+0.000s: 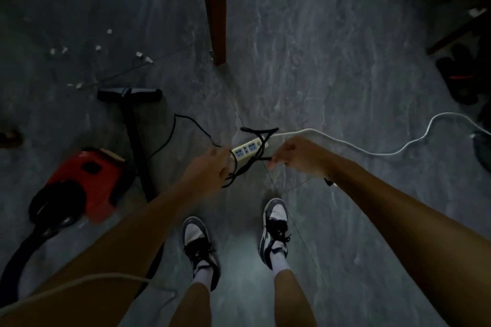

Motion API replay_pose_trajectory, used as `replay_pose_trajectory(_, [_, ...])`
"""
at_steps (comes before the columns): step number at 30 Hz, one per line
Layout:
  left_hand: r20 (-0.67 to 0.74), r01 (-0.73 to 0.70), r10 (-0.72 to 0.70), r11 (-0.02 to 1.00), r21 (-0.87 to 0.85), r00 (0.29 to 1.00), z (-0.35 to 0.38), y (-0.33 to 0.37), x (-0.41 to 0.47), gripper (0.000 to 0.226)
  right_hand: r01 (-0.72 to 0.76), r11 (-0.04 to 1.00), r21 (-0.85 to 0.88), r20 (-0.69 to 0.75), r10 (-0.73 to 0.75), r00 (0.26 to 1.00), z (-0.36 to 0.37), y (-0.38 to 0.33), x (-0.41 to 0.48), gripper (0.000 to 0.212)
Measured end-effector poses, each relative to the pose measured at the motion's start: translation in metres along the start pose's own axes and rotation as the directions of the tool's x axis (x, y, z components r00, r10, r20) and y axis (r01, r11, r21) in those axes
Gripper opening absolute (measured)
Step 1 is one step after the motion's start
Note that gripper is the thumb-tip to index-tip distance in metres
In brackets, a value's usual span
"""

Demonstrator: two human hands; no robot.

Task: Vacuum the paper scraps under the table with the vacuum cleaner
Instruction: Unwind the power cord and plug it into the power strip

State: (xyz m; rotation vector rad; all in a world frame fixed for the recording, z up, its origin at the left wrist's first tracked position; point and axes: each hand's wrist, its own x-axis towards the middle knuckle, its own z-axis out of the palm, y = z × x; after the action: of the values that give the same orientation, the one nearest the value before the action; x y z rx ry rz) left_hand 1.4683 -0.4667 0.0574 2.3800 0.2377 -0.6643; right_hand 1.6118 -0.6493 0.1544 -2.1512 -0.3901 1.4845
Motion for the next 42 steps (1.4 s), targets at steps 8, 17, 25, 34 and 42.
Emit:
replay_pose_trajectory(8, [0.115, 0.013, 0.004, 0.989, -0.15, 0.993, 0.038, 0.078, 0.026, 0.038, 0.094, 0.985, -0.143, 0.059, -0.086, 0.994, 0.003, 0.027, -0.002, 0.036])
replay_pose_trajectory(17, [-0.013, 0.354, -0.357, 0.931, -0.091, 0.934, 0.059, 0.085, 0.035, 0.04, -0.012, 0.737, -0.676, -0.197, -0.165, 0.966, -0.007, 0.086, 0.031, 0.031])
replay_pose_trajectory(25, [0.126, 0.399, -0.379, 0.86, -0.318, 0.917, 0.099, 0.076, 0.034, 0.028, -0.2, 0.867, 0.456, -0.27, 0.349, 0.897, 0.04, 0.107, 0.093, 0.033])
replay_pose_trajectory(34, [0.165, 0.476, -0.457, 0.733, -0.487, 0.874, 0.15, 0.021, 0.052, 0.034, -0.294, 0.593, 0.75, -0.201, 0.627, 0.753, 0.069, 0.127, 0.184, 0.032])
replay_pose_trajectory(42, [0.52, 0.532, -0.333, 0.794, -0.296, 0.786, 0.219, -0.023, 0.07, 0.027, -0.29, 0.953, 0.088, -0.472, 0.297, 0.83, 0.113, 0.184, 0.253, 0.029])
